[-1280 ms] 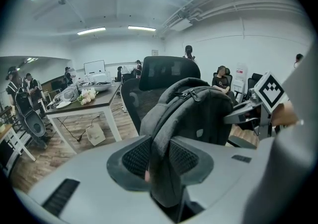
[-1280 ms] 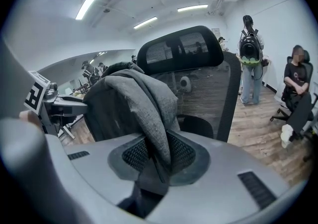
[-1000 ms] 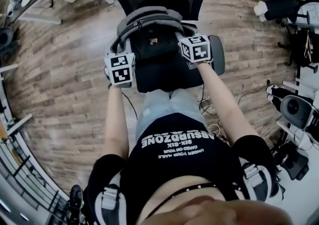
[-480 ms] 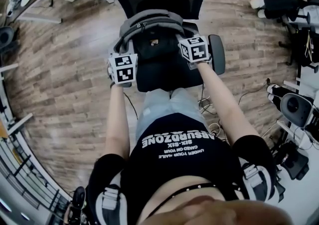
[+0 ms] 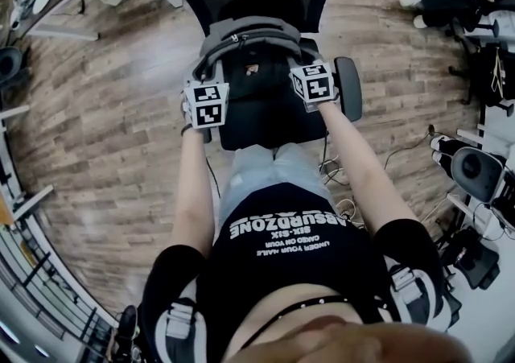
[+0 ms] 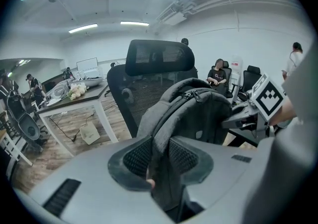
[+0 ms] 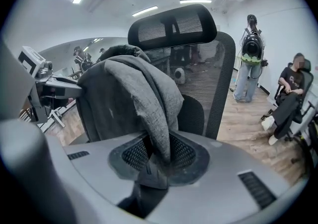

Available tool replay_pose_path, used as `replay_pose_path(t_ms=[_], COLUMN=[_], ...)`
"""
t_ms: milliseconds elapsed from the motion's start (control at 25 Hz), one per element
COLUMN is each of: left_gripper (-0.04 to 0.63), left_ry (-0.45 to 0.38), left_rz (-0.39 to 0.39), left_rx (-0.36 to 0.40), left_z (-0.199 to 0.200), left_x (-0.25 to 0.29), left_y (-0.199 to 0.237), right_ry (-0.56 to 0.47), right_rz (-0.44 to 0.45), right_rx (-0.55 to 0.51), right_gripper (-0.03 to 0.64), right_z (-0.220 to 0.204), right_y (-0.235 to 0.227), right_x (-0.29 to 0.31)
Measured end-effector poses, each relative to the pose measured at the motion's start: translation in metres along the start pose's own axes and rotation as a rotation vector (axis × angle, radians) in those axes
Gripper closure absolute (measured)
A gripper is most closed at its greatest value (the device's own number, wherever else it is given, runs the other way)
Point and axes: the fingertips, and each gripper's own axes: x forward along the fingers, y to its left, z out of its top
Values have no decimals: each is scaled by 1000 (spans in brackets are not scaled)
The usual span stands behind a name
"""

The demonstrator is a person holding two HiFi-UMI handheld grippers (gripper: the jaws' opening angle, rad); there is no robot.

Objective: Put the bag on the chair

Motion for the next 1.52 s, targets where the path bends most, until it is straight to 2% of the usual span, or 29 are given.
replay_pose_path(t_ms=[480,640,1000,1200,1520], left_gripper=[488,488,488,491,491], left_ry=[18,31,38,95,86], left_rz=[-36,-39,-31,-8,16], left_rx=[-93,-87,-76,-12,-42], left_z=[10,12,22,23,28], left_x=[35,44,62,80,98], left_y=[14,12,19,26,39], right_ry=[-24,-16,14,31,36], right_rz=[3,-3,-56,-97,-119], right_rx=[23,23,-51,-80,-126], right_gripper=[512,511,511,511,512], right_z=[18,15,18,16,28], right_y=[-18,-25,-30,-35,-39], right_x=[23,29,47,57,74])
